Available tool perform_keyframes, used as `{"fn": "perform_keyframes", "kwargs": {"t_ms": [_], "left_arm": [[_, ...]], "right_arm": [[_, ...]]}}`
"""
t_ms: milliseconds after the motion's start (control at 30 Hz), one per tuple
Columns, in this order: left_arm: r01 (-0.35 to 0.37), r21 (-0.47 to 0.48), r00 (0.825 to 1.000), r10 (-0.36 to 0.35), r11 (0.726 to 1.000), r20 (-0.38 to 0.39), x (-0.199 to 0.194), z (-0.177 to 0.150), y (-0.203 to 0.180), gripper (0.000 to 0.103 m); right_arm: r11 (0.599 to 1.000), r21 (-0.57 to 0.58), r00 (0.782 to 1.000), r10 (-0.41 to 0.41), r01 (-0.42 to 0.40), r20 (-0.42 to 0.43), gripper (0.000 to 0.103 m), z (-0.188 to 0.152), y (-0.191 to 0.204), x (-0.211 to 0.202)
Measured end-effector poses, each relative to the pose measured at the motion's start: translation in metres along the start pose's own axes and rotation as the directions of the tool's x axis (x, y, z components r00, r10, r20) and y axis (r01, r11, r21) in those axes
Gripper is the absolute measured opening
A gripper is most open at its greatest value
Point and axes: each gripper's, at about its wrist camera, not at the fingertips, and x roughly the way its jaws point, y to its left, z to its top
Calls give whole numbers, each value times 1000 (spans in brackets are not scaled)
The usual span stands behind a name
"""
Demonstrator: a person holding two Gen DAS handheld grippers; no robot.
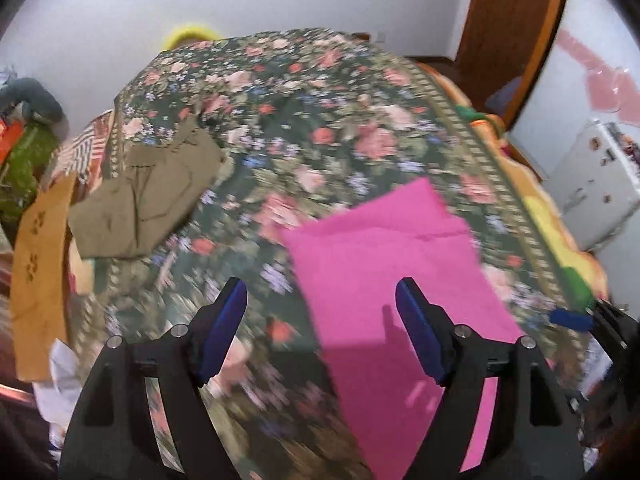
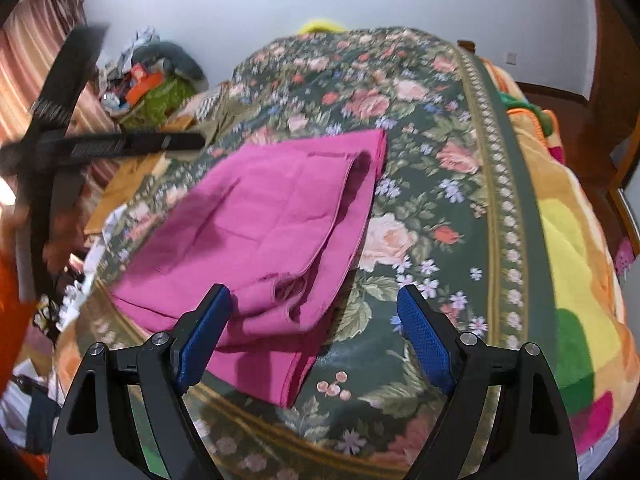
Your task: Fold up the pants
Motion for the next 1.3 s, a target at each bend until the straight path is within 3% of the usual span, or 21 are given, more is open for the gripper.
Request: {"fn": "perform_keyframes", "kwargs": {"t_ms": [100, 267, 433, 500, 667, 867, 1133, 1300], "left_arm": [[-54, 29, 998, 54, 998, -13, 26, 17, 8, 77], [-37, 72, 997, 42, 997, -68, 71, 37, 6, 77], [-71, 182, 985, 97, 981, -140, 113, 33, -4, 78], [-88, 209, 987, 113, 974, -112, 117, 25, -4, 84], [-95, 138, 987, 111, 986, -114, 106, 9, 15, 87], [-146, 48, 983, 151, 988, -103, 68, -25, 34, 87], [-109, -71, 990, 101, 991, -103, 12, -83, 40, 87], [-53, -72, 996, 48, 996, -77, -13, -112, 19, 87]], "right_arm": [[1000, -2, 999, -10, 10, -35, 83, -6, -6, 9], [1000, 2, 999, -3, 3, -41, 83, -16, -18, 10], [1000, -24, 999, -20, 19, -45, 83, -15, -21, 11], [999, -27, 998, -29, 28, -52, 83, -13, -23, 12], [997, -18, 995, -80, 79, -61, 83, -4, -28, 8], [991, -16, 991, -135, 135, -10, 84, 5, -29, -13], [994, -27, 994, -108, 108, 27, 85, 0, -7, -32], [994, -58, 996, -91, 91, 7, 85, -13, 8, -24]]}}
